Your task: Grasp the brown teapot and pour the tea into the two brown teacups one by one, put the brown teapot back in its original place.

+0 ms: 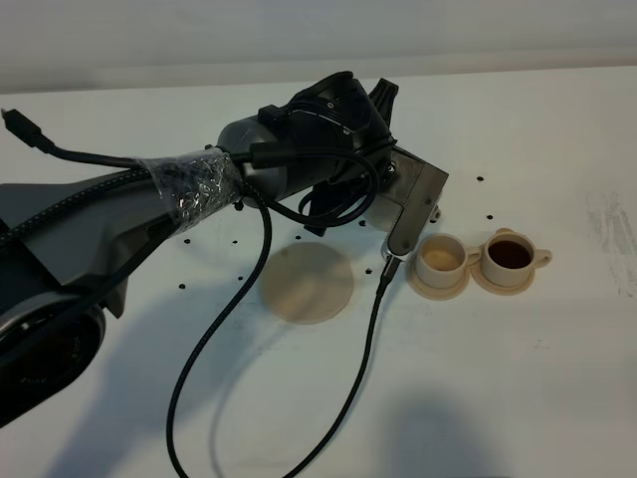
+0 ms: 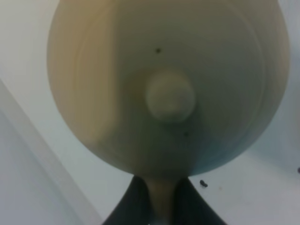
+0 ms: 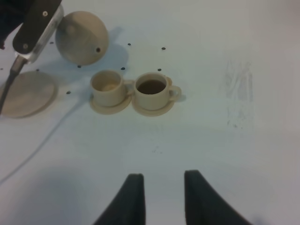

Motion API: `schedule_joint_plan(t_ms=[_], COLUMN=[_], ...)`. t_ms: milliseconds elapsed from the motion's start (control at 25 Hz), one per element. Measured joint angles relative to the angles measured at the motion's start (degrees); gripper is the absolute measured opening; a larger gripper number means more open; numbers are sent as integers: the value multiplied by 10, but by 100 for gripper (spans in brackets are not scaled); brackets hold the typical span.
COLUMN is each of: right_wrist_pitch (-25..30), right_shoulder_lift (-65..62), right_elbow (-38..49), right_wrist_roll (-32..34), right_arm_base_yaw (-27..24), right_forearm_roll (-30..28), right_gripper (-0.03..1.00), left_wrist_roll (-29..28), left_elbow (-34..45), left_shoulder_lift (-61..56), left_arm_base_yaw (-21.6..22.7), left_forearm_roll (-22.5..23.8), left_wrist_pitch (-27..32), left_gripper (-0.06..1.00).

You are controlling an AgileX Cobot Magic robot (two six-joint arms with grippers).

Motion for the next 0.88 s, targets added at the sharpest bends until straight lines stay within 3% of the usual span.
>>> schedule_joint_plan(t_ms=[640,880], right_wrist_pitch=[0,0], right_shoulder_lift=[0,0], right_elbow=[0,0], right_wrist_roll=[0,0], right_arm_base_yaw=[0,0], right_forearm_roll=[0,0], right_gripper=[20,20], left_wrist_roll=[43,88], left_elbow=[1,16], left_shoulder_lift=[0,0], left_arm_base_yaw=[-5,-6], left_forearm_roll=[0,-4], left_wrist_pitch=[-9,-11], left_gripper=[8,8])
